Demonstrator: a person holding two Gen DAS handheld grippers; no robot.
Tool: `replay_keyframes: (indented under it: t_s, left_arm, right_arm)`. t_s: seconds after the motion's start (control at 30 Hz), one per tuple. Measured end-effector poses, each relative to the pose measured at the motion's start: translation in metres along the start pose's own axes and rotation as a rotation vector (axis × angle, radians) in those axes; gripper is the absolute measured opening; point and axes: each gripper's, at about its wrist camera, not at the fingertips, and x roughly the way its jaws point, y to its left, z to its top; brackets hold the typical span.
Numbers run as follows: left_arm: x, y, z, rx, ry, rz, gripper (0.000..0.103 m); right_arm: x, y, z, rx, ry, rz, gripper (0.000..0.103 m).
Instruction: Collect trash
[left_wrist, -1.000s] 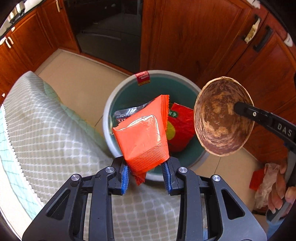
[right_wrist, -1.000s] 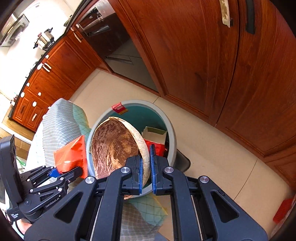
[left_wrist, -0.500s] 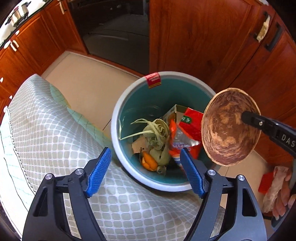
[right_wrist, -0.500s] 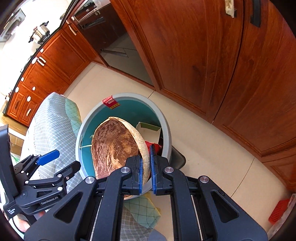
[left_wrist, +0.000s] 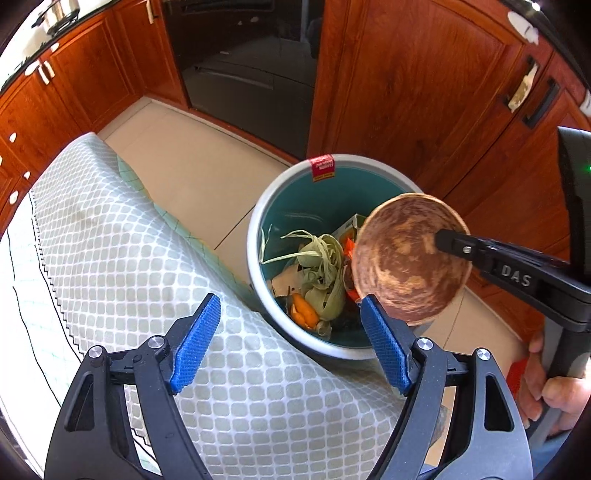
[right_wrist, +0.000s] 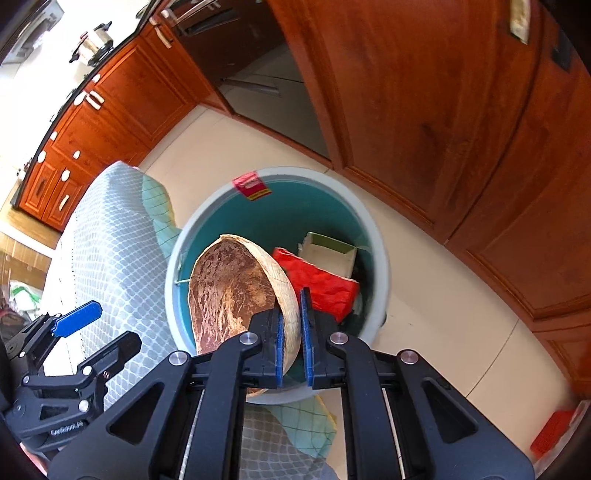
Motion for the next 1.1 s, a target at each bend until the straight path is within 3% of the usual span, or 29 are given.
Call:
replay_keyframes:
  t_s: [0.03,0.1,0.13,0.17,0.23,0.3,0.57,0.97,1.1]
  left_arm:
    - [-0.002,0.001,-0.001,-0.005,-0.004,0.003,0.079]
    - [-0.005,0.004,-0.002,-0.012,-0.016,0.009,0.079]
    - [-0.007,0.006,-0.002,-0.019,-0.019,0.004,0.079]
    - [-0.008,0.009,-0.003,-0.032,-0.020,-0.011,0.079]
    - [-0.013,0.016,-0.008,-0.063,-0.021,-0.041,0.085]
    - [-0.017,0.020,-0.012,-0.082,-0.030,-0.036,0.100]
    - [-0.037,0.033,-0.023,-0.113,-0.060,0.058,0.099]
    - [-0.065,0.032,-0.041,-0.127,-0.070,0.084,0.099]
    - [-0.083,0.035,-0.052,-0.132,-0.093,0.090,0.099]
  right_arm:
    - [0.001,0.003,0.001,-0.004,0.003,0.009,0.015]
    - [0.000,0.009,0.002,-0.014,-0.003,0.018,0.035]
    - [-0.002,0.011,0.002,-0.016,-0.011,0.017,0.062]
    - [-0.005,0.013,0.001,-0.016,-0.024,0.020,0.072]
    - [-0.007,0.016,0.001,-0.022,-0.031,0.016,0.073]
    - [-0.008,0.017,0.001,-0.021,-0.026,0.014,0.078]
    - [-0.012,0.015,-0.007,0.001,-0.014,0.002,0.078]
    - [-0.036,0.035,-0.028,-0.092,-0.001,-0.001,0.092]
    - [-0.044,0.045,-0.039,-0.120,0.000,-0.010,0.092]
